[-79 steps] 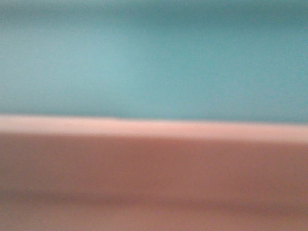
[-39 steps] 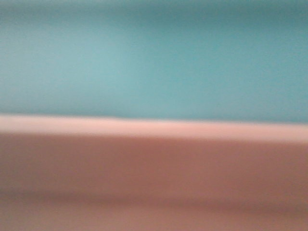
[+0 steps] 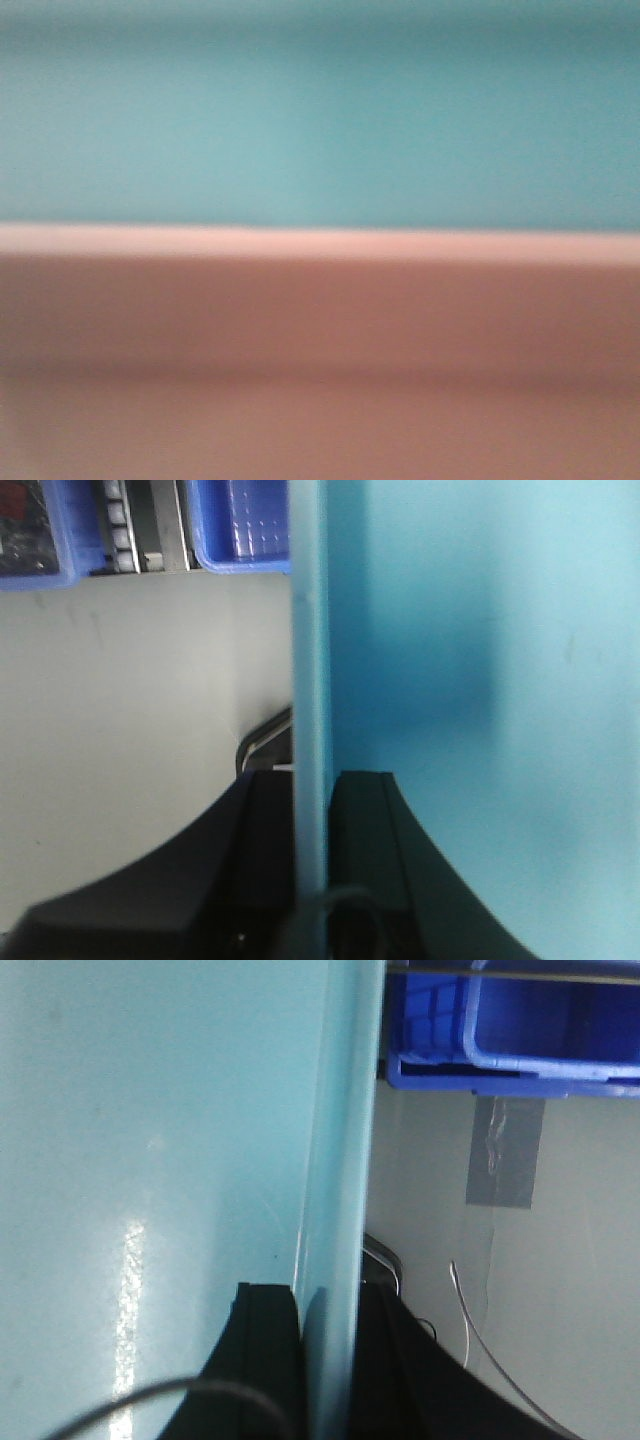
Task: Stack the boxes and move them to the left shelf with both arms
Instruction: 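Lower the stacked bins with both grippers onto the roller shelf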
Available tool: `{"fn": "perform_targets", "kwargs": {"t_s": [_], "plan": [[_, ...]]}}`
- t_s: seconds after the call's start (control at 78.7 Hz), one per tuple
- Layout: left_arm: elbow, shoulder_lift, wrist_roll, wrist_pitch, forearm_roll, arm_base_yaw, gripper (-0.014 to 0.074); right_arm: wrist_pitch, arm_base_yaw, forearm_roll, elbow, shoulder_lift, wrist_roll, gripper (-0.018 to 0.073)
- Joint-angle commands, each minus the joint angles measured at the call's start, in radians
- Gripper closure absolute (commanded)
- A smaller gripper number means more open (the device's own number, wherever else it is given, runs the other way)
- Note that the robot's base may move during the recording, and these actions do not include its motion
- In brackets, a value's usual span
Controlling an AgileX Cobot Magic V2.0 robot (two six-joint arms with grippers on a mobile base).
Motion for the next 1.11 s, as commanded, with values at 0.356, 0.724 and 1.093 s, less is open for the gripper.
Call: {"fn": "perform_targets", "kwargs": {"t_s": [0.356,0.724,1.093], "plan": [[-0.082,0.043,0.0,-0.4,0.22,0.135,0.0601,-0.333,-0.257,-0.144,-0.16,0.073,-0.19,0.0492],[-0.269,0.274,0.079,-0.607,0.254,0.314,0.0601,-0.537,-0.409,-0.145,-0.334,0.299,-0.319,0.0492],[-0.394,0.476,0.084,-0.72,0.251,0.417,0.06,-0.713,-0.467,-0.165,-0.407,0.475,-0.326,0.0492]]}}
